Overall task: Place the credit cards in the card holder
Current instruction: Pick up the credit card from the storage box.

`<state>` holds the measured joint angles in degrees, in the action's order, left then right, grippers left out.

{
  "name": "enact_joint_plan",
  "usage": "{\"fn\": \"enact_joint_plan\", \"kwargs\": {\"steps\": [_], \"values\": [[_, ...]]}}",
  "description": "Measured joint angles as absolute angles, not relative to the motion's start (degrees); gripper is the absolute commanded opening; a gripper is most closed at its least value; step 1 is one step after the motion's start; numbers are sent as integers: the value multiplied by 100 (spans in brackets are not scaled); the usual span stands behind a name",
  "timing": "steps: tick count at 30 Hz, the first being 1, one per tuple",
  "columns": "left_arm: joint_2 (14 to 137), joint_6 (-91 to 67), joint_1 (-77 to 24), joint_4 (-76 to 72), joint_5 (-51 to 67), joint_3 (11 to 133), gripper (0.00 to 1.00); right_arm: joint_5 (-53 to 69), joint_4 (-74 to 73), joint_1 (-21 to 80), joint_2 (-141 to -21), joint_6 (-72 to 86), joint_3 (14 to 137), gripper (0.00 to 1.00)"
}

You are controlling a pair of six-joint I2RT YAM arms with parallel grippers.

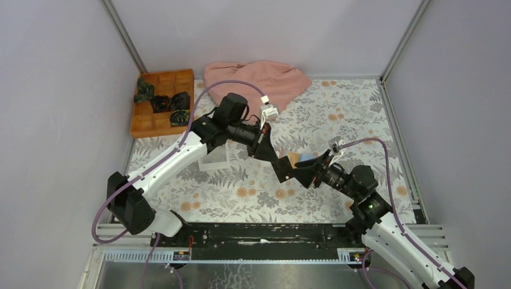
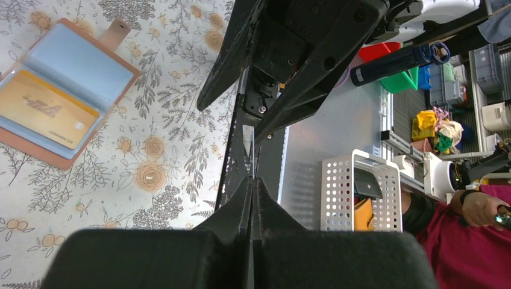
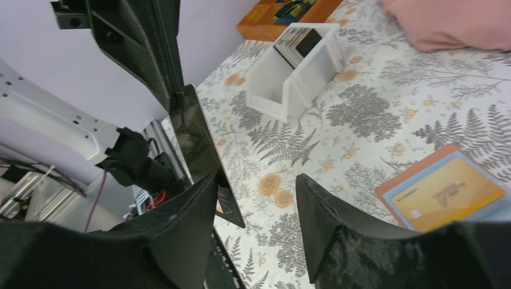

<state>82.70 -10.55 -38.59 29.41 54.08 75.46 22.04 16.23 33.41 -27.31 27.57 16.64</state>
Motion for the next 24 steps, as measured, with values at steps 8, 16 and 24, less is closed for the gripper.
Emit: {"fn": "enact_joint_plan", "kwargs": {"steps": [8,16,24], "values": [[8412,-985,-3859,2941,5651,7548,0,2716,2027,3341,-2945,3192,1658,24],[8600,-895,-3787,3037,5693,7612,10,3068,2403,3345,-3146,3551,1590,0],[8593,-1293,-3588,2585,5774,7542,45,3055,2724,3345,-3326,3765,1500,0]]}}
